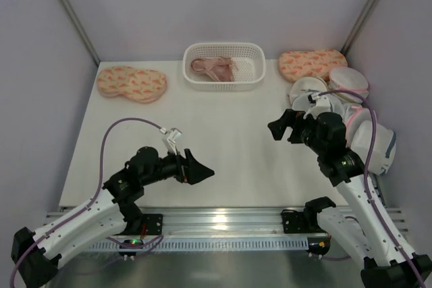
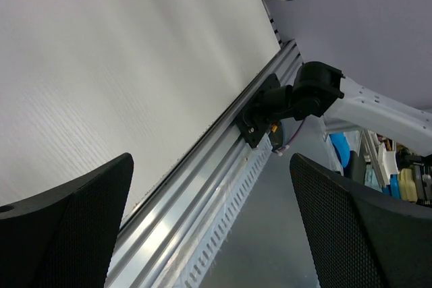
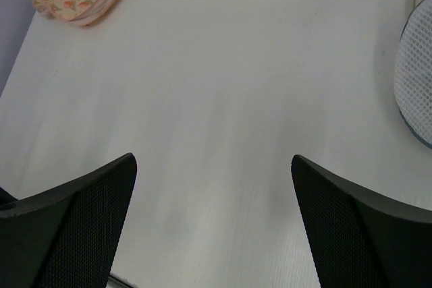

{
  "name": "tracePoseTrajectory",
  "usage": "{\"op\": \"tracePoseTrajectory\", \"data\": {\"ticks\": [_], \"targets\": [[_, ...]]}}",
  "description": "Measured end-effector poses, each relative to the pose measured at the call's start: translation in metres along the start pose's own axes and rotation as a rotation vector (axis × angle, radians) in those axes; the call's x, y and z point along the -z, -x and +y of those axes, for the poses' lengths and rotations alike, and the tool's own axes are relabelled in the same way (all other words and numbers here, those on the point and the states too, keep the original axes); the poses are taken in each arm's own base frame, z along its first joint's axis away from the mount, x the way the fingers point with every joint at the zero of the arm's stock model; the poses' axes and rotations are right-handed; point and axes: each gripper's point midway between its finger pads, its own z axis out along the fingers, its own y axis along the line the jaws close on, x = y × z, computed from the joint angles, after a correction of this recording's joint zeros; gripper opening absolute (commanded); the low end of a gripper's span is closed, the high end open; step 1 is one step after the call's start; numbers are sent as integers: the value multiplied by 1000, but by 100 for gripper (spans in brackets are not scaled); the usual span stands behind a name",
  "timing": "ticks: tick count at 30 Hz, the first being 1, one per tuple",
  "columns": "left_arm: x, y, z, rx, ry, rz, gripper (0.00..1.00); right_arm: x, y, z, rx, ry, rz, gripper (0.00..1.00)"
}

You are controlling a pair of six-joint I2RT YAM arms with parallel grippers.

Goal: Unzip the laundry bag and remove the bra

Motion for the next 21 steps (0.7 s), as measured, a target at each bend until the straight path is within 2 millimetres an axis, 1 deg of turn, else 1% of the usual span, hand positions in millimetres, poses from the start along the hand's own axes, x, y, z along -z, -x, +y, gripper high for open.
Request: {"op": "tracePoseTrajectory", "data": {"ticks": [1, 4, 6, 7, 10, 11, 13, 15, 16, 17, 19, 21], "targets": [[0, 0, 0, 0, -1, 0, 100, -2, -1, -4, -2, -19, 5, 99], [0, 0, 0, 0, -1, -1, 100, -16, -5, -25, -14, -135, 35, 100], [0, 0, 0, -1, -1, -1, 99, -28, -10, -45, -26, -241, 74, 99], [0, 0, 0, -1, -1, -1, 99, -33, -8, -53, -33, -289, 82, 100], [0, 0, 0, 0, -1, -1, 99, -54, -10, -91, -76, -457, 133, 99], [0, 0, 0, 0, -1, -1, 99, -58, -11, -109, -103, -521, 143, 99], [1, 1, -1, -2, -3, -4, 99, -57, -15, -148, -168, -649, 148, 100], [2, 2, -3, -5, -9, -12, 100, -48, -15, -181, -222, -769, 133, 99], [3, 3, -4, -8, -14, -18, 99, -44, -15, -193, -245, -818, 119, 99], [4, 4, -5, -10, -19, -23, 99, -40, -13, -203, -259, -857, 106, 100], [4, 4, -5, -11, -19, -23, 99, -36, -13, -216, -281, -912, 96, 99], [4, 4, -5, -10, -17, -21, 99, -39, -12, -227, -290, -949, 91, 99]]}}
